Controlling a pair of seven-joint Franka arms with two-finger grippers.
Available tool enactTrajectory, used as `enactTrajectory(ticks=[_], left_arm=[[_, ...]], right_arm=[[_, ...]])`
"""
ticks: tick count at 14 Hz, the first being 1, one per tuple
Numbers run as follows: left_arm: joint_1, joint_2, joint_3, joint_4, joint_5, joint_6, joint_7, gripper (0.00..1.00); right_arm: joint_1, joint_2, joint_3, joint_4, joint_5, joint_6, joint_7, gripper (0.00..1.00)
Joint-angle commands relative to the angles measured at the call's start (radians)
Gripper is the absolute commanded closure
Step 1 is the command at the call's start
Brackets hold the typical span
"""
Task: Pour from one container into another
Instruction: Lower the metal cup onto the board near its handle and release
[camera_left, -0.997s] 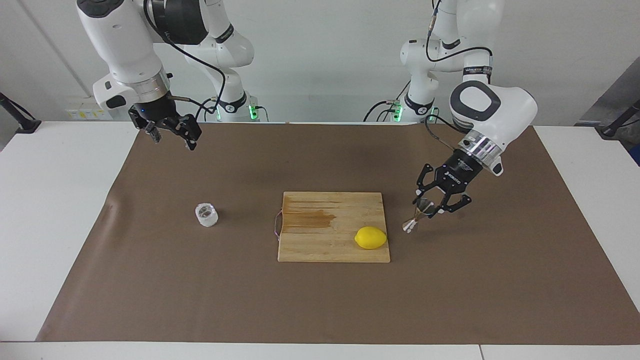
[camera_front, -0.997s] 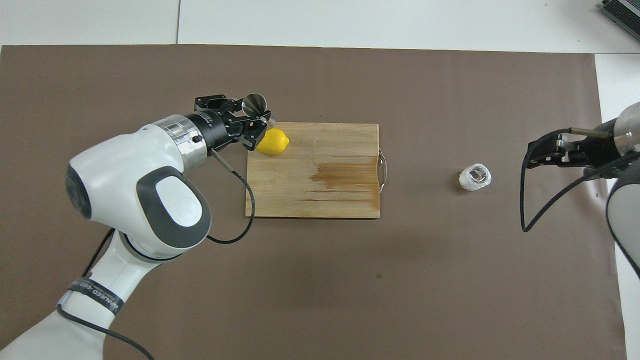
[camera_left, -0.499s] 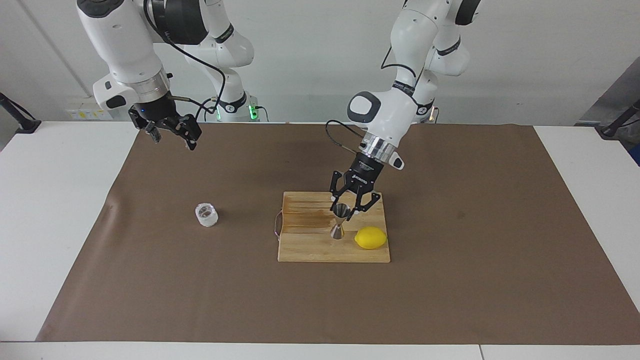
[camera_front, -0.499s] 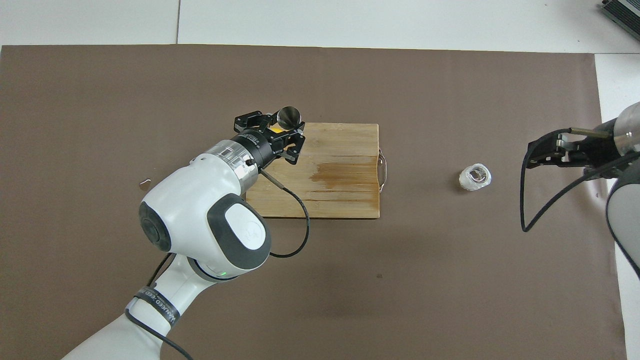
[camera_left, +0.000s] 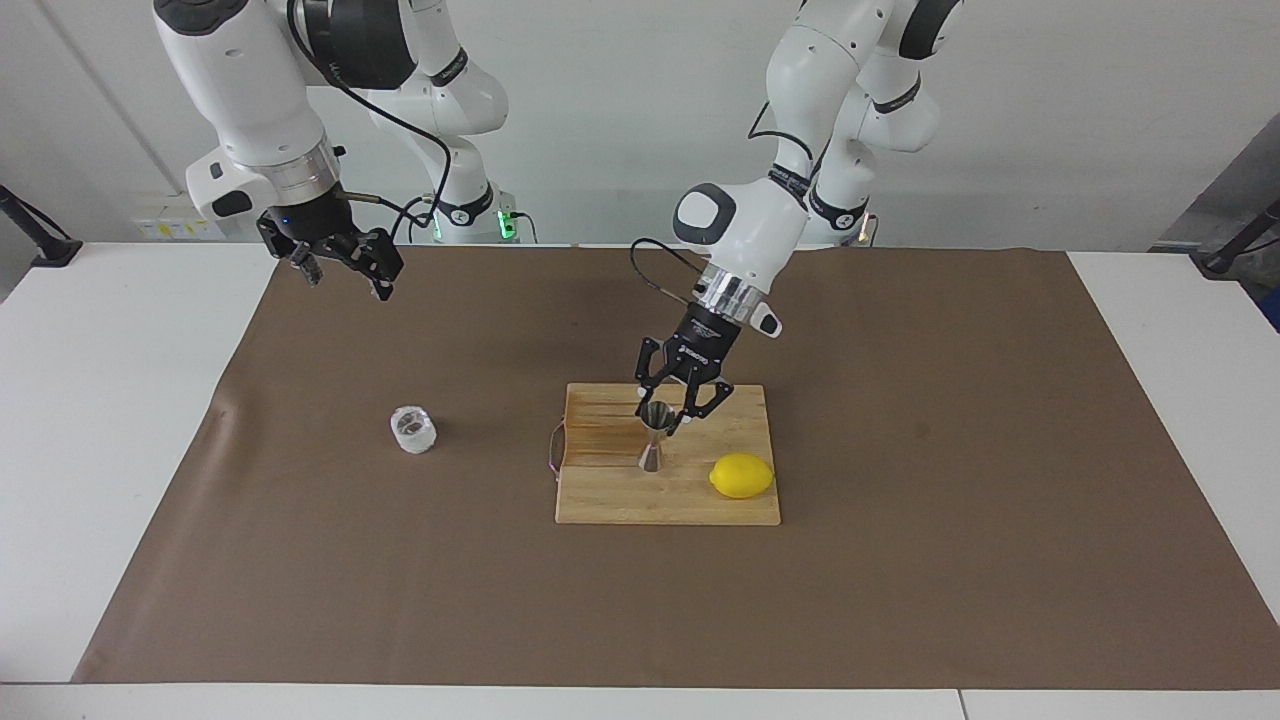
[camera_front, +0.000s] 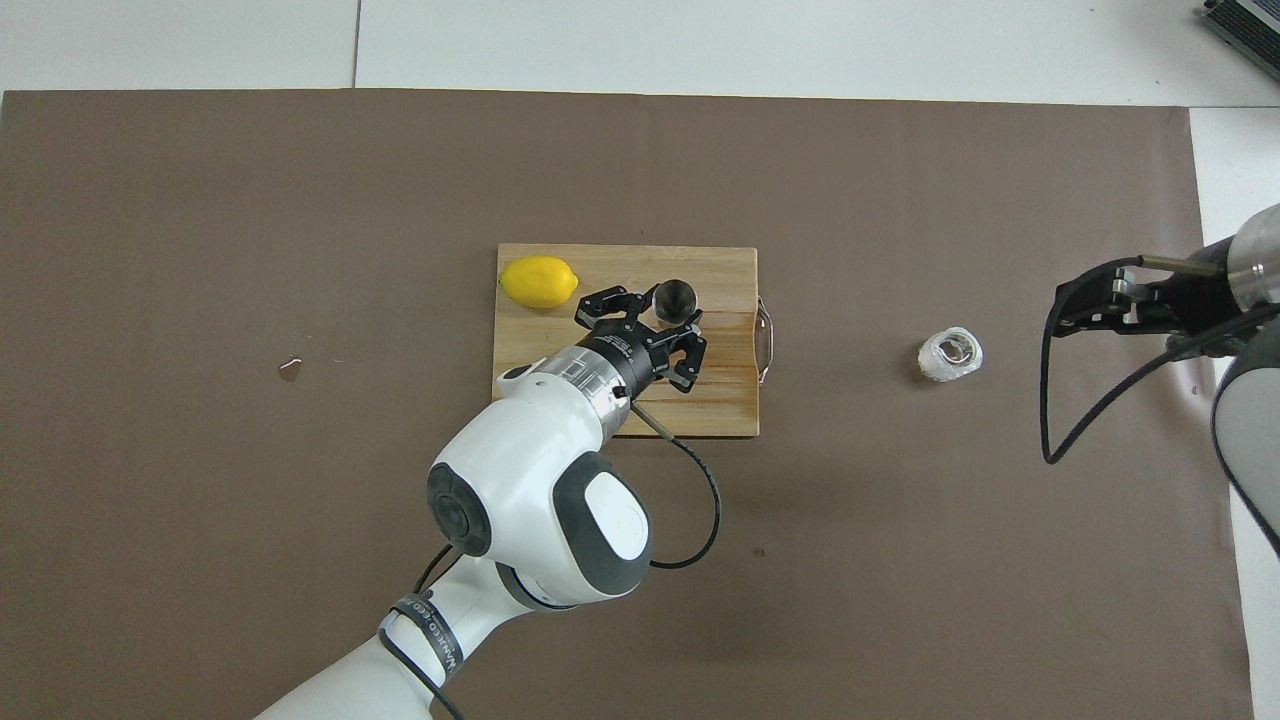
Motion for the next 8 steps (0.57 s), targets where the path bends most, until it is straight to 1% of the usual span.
enactTrajectory(ticks=[1, 3, 5, 6, 8], left_arm=[[-0.023, 0.021, 0.002, 0.023, -0.017, 0.028, -0.008, 0.77], [-0.029, 0.021, 0.002, 0.016, -0.019, 0.028, -0.006, 0.71], [-0.035, 0.021, 0.002, 0.011, -0.020, 0.028, -0.006, 0.58], [-0.037, 0.023, 0.002, 0.005, -0.022, 0.028, -0.003, 0.56], [-0.037, 0.023, 0.002, -0.006, -0.023, 0.028, -0.003, 0.54]], right_arm=[[-0.002, -0.007, -0.005, 0.002, 0.005, -0.013, -0.019, 0.00], [-0.002, -0.007, -0.005, 0.002, 0.005, -0.013, -0.019, 0.00], [-0.002, -0.007, -0.005, 0.002, 0.005, -0.013, -0.019, 0.00], [-0.002, -0.007, -0.005, 0.002, 0.005, -0.013, -0.019, 0.00], [-0.002, -0.007, -0.005, 0.002, 0.005, -0.013, -0.019, 0.00]])
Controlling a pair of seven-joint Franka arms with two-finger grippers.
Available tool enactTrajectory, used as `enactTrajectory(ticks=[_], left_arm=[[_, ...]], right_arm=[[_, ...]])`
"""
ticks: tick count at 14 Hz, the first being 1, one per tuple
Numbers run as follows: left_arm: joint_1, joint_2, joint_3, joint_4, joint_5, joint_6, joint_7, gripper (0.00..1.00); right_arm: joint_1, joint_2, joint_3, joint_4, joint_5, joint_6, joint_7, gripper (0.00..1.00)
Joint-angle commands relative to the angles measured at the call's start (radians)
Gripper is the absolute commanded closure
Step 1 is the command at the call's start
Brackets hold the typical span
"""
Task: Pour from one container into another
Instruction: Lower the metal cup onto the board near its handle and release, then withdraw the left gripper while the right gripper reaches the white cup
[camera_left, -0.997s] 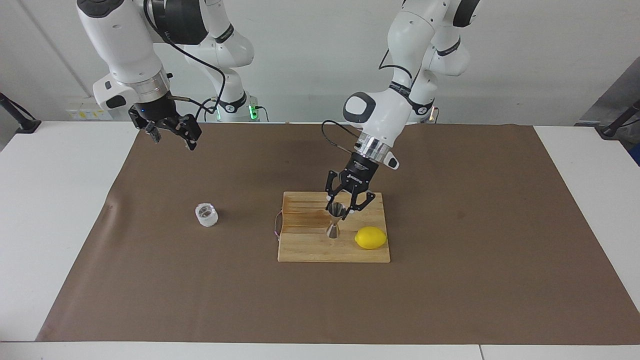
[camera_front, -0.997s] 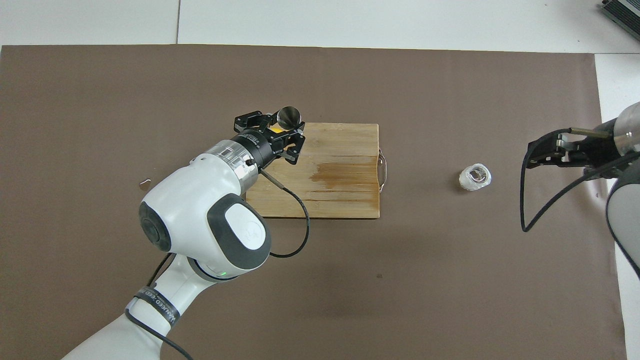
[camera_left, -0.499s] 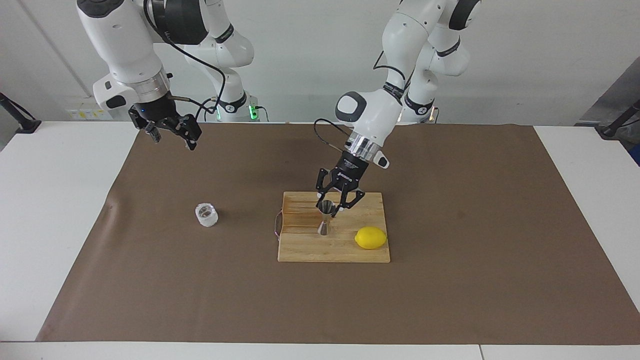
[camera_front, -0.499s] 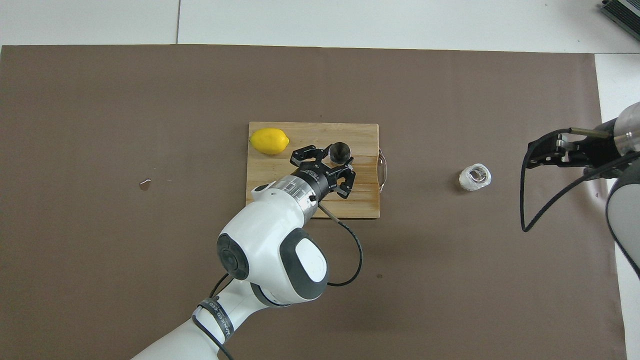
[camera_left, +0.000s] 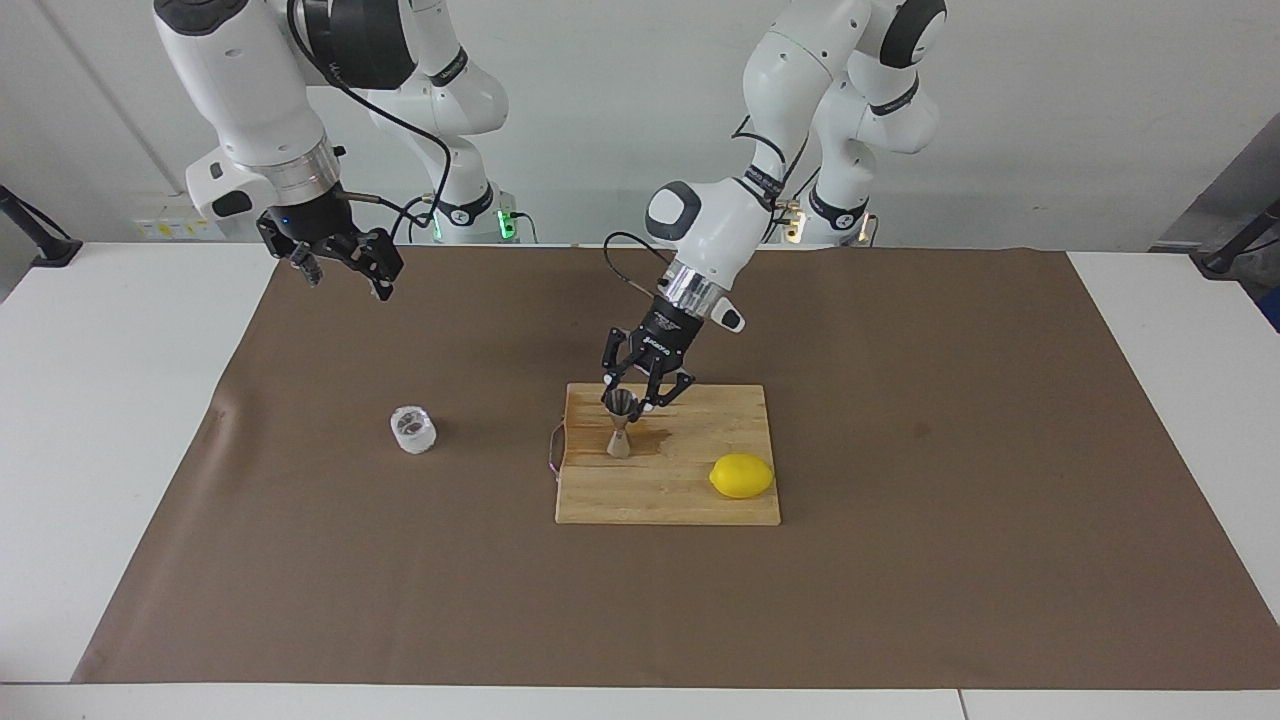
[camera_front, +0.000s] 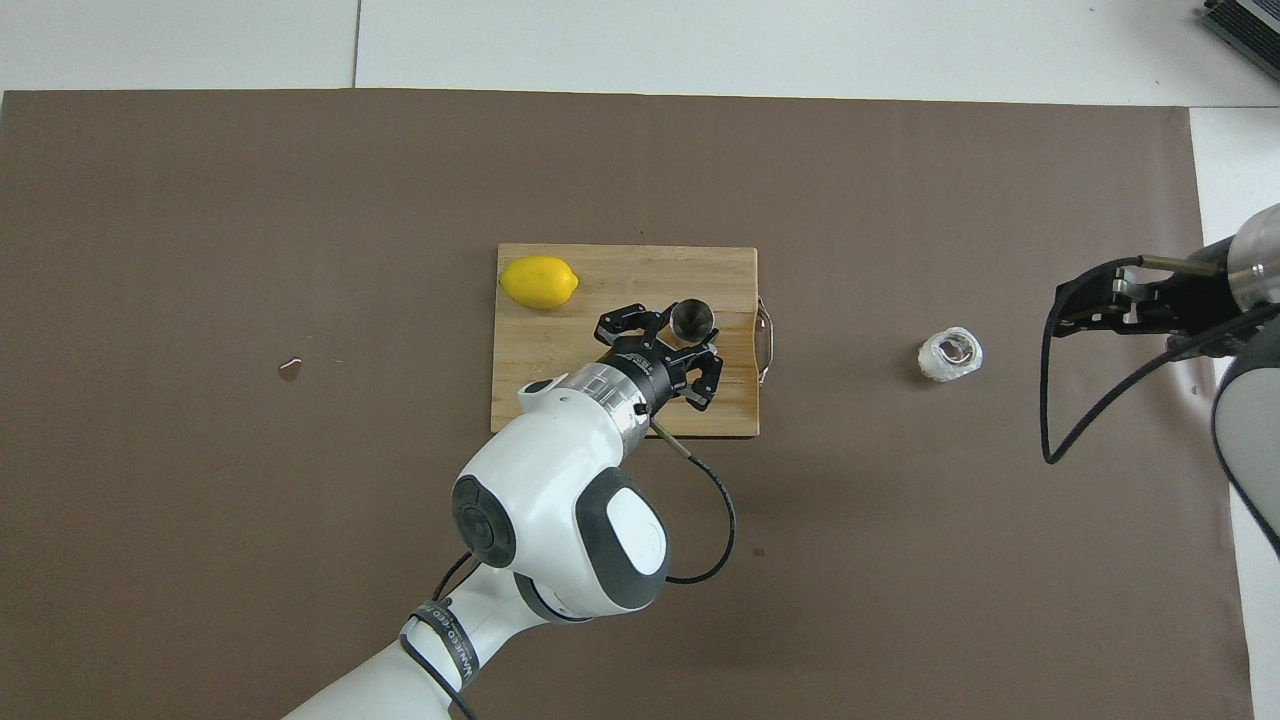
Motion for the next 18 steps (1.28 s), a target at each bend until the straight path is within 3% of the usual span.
enactTrajectory(ticks=[1, 2, 3, 5, 12, 15, 16, 18], left_arm=[[-0.020, 0.005, 0.008, -0.003, -0.021, 0.023, -0.002, 0.52], [-0.020, 0.008, 0.008, -0.008, -0.021, 0.023, 0.000, 0.51], [-0.020, 0.011, 0.008, -0.009, -0.021, 0.025, 0.000, 0.44], [-0.019, 0.011, 0.008, -0.008, -0.021, 0.023, 0.003, 0.00], [-0.013, -0.028, 0.011, 0.007, -0.008, 0.022, 0.004, 0.00], [0.010, -0.066, 0.019, 0.003, -0.008, 0.008, 0.133, 0.00], [0.038, -0.077, 0.019, 0.003, -0.008, -0.013, 0.177, 0.00], [0.122, -0.101, 0.022, 0.009, 0.022, -0.192, 0.294, 0.00]], right_arm=[[-0.002, -0.007, -0.005, 0.002, 0.005, -0.013, -0.019, 0.00], [-0.002, -0.007, -0.005, 0.002, 0.005, -0.013, -0.019, 0.00], [-0.002, -0.007, -0.005, 0.002, 0.005, -0.012, -0.019, 0.00], [-0.002, -0.007, -0.005, 0.002, 0.005, -0.013, -0.019, 0.00], [-0.002, -0.007, -0.005, 0.002, 0.005, -0.013, -0.019, 0.00], [-0.002, -0.007, -0.005, 0.002, 0.005, -0.012, -0.019, 0.00], [-0.002, -0.007, -0.005, 0.002, 0.005, -0.012, -0.019, 0.00], [-0.002, -0.007, -0.005, 0.002, 0.005, -0.013, -0.019, 0.00]])
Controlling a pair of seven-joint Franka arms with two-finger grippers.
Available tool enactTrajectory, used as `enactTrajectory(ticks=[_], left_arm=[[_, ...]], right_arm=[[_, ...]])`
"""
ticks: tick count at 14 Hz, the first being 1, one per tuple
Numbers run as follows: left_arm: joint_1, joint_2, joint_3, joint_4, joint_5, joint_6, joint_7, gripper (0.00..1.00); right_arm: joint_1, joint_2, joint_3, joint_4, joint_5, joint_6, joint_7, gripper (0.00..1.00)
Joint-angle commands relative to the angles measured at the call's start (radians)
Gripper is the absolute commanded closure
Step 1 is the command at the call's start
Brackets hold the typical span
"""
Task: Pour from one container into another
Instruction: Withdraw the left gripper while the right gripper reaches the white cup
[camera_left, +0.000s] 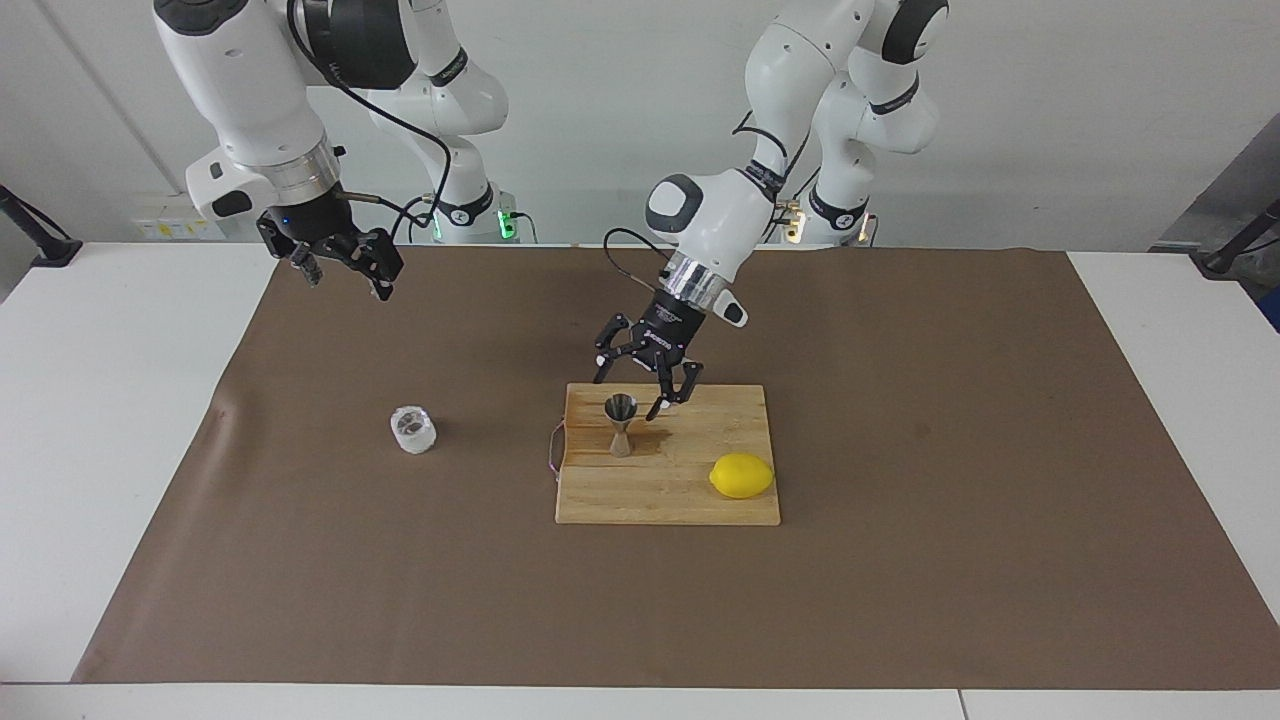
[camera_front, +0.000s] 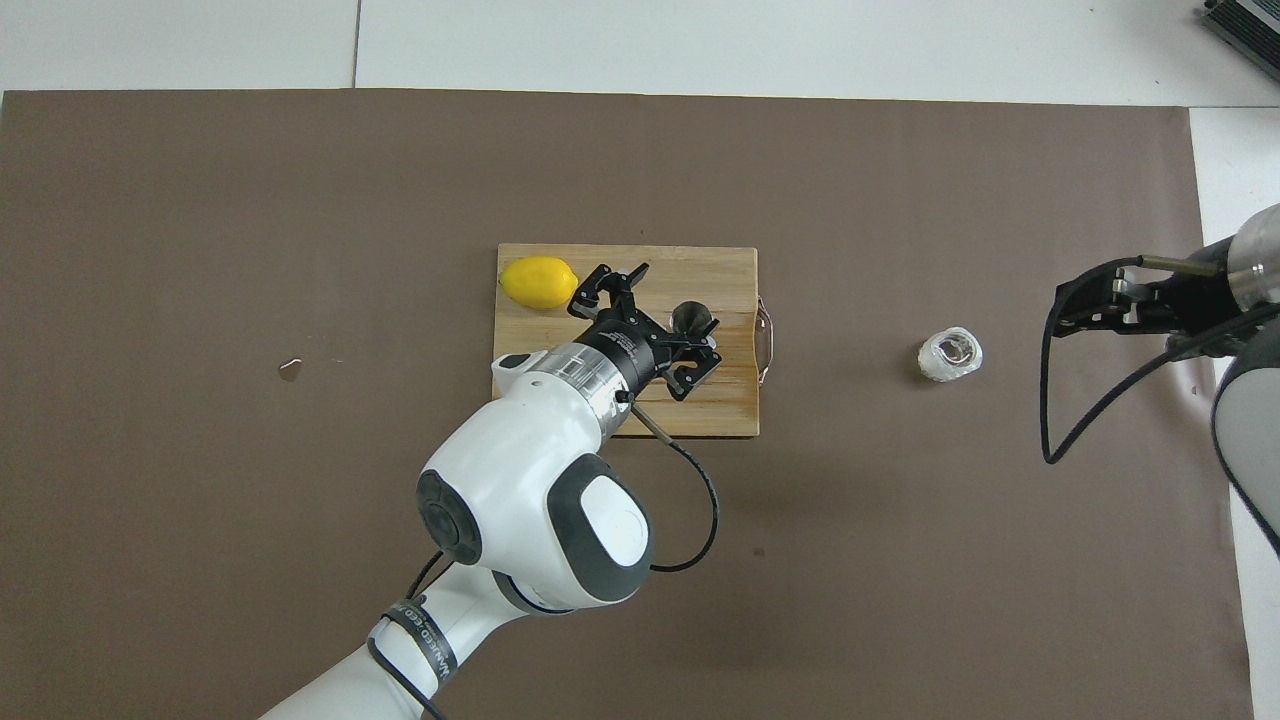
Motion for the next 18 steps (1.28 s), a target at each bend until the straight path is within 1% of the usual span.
enactTrajectory(ticks=[1, 2, 3, 5, 7, 9, 11, 12, 14, 17, 18], left_arm=[[0.119, -0.057, 0.004, -0.005, 0.052, -0.237, 0.154, 0.00], [0.161, -0.073, 0.004, -0.007, 0.093, -0.310, 0.170, 0.00], [0.204, -0.080, 0.004, -0.005, 0.176, -0.383, 0.179, 0.00], [0.259, -0.091, 0.004, -0.004, 0.416, -0.498, 0.182, 0.00], [0.316, -0.102, 0.003, -0.001, 0.610, -0.561, 0.182, 0.00], [0.356, -0.105, 0.004, -0.002, 0.739, -0.595, 0.185, 0.00], [0.414, -0.105, 0.004, -0.002, 0.824, -0.624, 0.194, 0.00], [0.440, -0.107, 0.004, -0.002, 0.859, -0.642, 0.234, 0.00], [0.478, -0.113, 0.004, -0.004, 0.896, -0.673, 0.365, 0.00], [0.532, -0.114, 0.006, -0.001, 0.907, -0.692, 0.557, 0.00], [0.546, -0.113, 0.010, -0.001, 0.945, -0.698, 0.632, 0.00]], right_arm=[[-0.002, -0.007, -0.005, 0.002, 0.005, -0.013, -0.019, 0.00], [-0.002, -0.007, -0.005, 0.002, 0.005, -0.013, -0.019, 0.00], [-0.002, -0.007, -0.005, 0.002, 0.005, -0.012, -0.019, 0.00], [-0.002, -0.007, -0.005, 0.002, 0.005, -0.013, -0.019, 0.00], [-0.002, -0.007, -0.008, 0.002, 0.005, -0.012, -0.021, 0.00], [-0.002, -0.007, -0.008, 0.002, 0.005, -0.010, -0.022, 0.00], [-0.002, -0.007, -0.008, -0.001, 0.005, -0.003, -0.021, 0.00], [-0.002, -0.009, -0.008, -0.009, 0.005, 0.002, -0.022, 0.00], [-0.002, -0.010, -0.005, -0.022, 0.007, 0.031, -0.028, 0.00], [0.000, -0.033, -0.006, -0.082, 0.008, 0.100, -0.149, 0.00], [-0.002, -0.033, -0.006, -0.099, 0.008, 0.118, -0.178, 0.00]])
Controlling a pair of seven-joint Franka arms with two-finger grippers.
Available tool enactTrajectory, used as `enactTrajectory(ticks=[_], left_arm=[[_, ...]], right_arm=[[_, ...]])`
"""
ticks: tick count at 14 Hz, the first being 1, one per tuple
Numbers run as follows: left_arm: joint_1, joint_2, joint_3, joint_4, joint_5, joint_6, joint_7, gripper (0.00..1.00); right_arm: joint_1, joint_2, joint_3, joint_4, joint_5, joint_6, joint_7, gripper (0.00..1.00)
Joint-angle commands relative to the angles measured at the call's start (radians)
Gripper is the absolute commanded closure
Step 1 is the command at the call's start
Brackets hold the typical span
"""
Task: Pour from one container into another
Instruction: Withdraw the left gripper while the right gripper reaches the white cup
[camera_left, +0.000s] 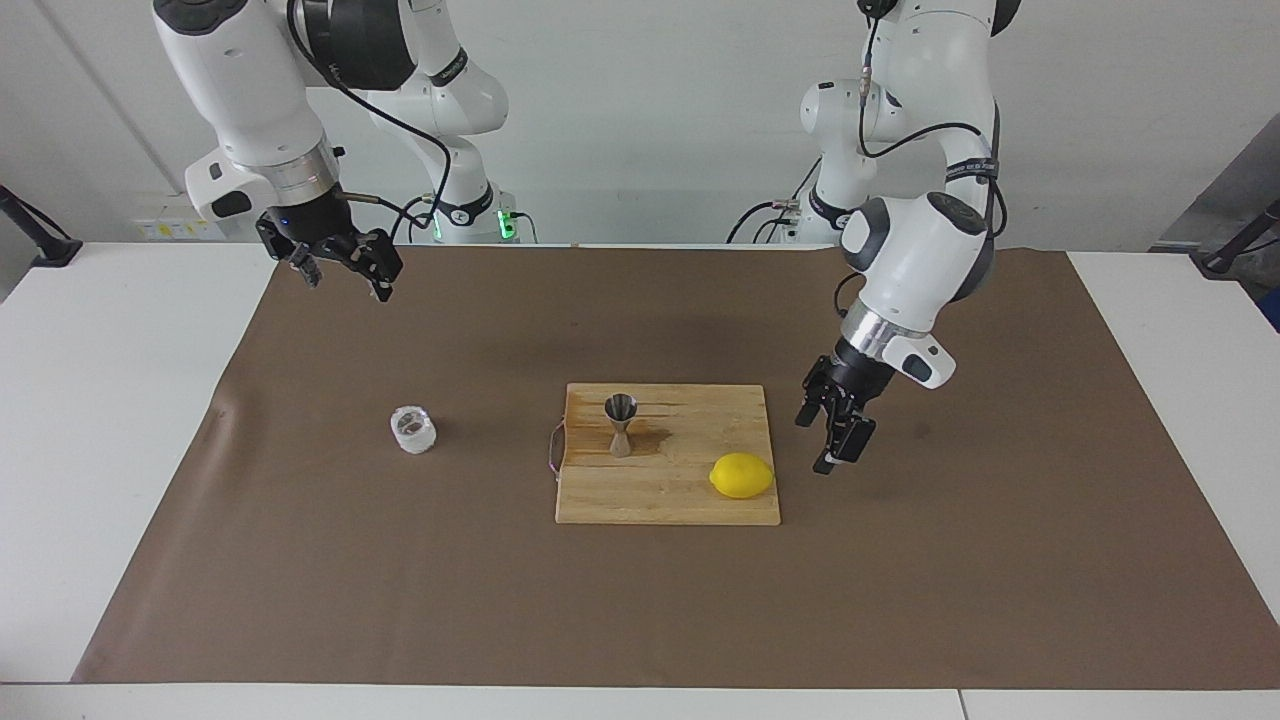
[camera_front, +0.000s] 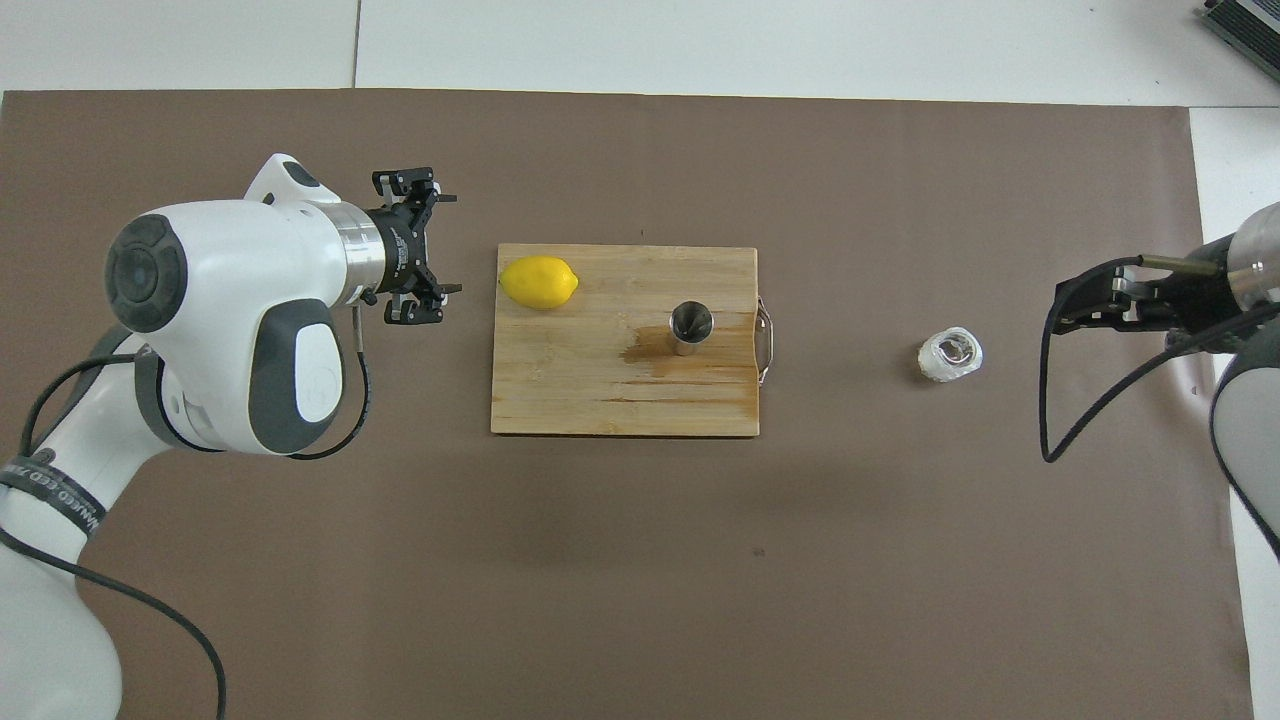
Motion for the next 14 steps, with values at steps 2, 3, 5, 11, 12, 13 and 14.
enactTrajectory(ticks=[2, 3, 5, 11, 12, 13, 14], left_arm=[[0.051, -0.020, -0.001, -0.008, 0.130, -0.040, 0.213, 0.00], [0.061, -0.022, 0.000, -0.009, 0.159, -0.053, 0.241, 0.00], [0.082, -0.038, -0.001, -0.011, 0.262, -0.098, 0.313, 0.00], [0.128, -0.077, 0.000, -0.009, 0.284, -0.151, 0.719, 0.00], [0.139, -0.084, 0.000, -0.006, 0.284, -0.168, 0.773, 0.00], [0.150, -0.095, 0.000, -0.006, 0.284, -0.187, 0.822, 0.00], [0.163, -0.109, 0.000, -0.003, 0.284, -0.214, 0.885, 0.00]], right_arm=[[0.000, -0.029, -0.005, -0.091, 0.008, 0.085, -0.176, 0.00], [0.000, -0.026, -0.005, -0.110, 0.010, 0.113, -0.251, 0.00], [0.000, -0.018, -0.005, -0.143, 0.013, 0.166, -0.409, 0.00], [0.004, 0.036, -0.005, -0.180, 0.014, 0.266, -0.984, 0.00], [-0.002, 0.056, -0.005, -0.186, 0.014, 0.271, -1.099, 0.00], [-0.008, 0.074, -0.005, -0.187, 0.014, 0.271, -1.203, 0.00], [-0.008, 0.091, -0.005, -0.193, 0.014, 0.271, -1.277, 0.00]])
